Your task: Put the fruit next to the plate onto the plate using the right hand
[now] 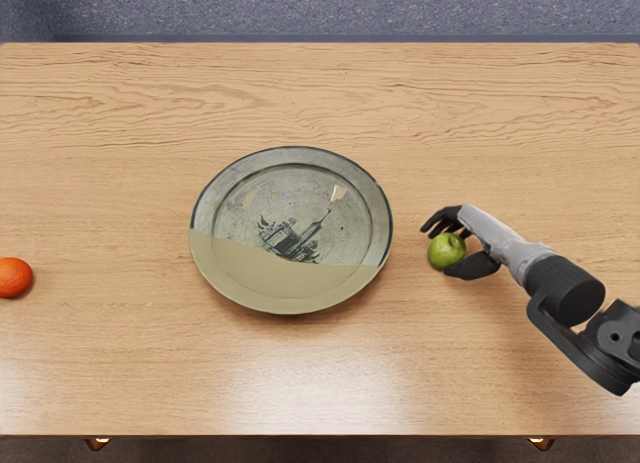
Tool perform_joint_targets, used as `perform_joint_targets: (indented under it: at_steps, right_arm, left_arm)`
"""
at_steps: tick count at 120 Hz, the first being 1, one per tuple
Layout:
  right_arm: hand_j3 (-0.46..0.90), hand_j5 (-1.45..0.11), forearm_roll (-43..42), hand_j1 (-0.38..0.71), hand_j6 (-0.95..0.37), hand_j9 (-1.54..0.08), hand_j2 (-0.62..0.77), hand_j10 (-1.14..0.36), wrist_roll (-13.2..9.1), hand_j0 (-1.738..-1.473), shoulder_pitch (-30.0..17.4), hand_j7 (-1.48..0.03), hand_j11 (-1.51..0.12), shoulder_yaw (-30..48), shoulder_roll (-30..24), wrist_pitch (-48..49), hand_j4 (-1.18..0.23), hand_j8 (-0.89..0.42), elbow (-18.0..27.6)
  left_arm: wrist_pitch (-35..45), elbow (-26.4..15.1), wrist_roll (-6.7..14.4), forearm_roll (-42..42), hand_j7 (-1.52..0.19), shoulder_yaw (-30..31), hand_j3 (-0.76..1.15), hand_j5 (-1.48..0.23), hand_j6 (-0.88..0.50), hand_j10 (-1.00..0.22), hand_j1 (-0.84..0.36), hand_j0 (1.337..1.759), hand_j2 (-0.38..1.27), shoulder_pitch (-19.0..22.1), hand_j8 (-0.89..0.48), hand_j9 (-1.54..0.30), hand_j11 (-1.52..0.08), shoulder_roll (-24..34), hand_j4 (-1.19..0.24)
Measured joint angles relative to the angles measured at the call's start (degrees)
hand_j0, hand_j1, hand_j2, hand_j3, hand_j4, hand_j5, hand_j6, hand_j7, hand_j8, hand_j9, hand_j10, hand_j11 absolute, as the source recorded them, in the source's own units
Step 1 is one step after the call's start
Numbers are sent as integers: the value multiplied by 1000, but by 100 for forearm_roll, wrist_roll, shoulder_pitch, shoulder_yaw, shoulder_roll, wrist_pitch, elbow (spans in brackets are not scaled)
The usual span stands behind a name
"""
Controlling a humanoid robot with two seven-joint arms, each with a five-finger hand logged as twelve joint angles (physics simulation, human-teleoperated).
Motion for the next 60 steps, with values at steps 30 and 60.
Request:
perform_joint_targets:
  at_steps: [30, 60]
  right_arm:
    - [-1, -733, -110, 259, -449, -761, 9, -486, 83, -1651, -88, -761, -774, 6, 28, -53, -608, -350, -65]
    - [-2, -888, -134, 286, -419, -935, 105, -508, 113, -1643, -146, -926, -961, 13, 72, -75, -739, -323, -146]
  left_arm:
    - [0, 0, -1, 1, -304, -1, 0, -304, -234, -234, 69, 1658, 47, 0, -234, -304, -304, 0, -234]
    - [0, 0, -1, 1, -304, -2, -1, -304, -234, -233, 69, 1658, 47, 0, -234, -304, -304, 0, -234]
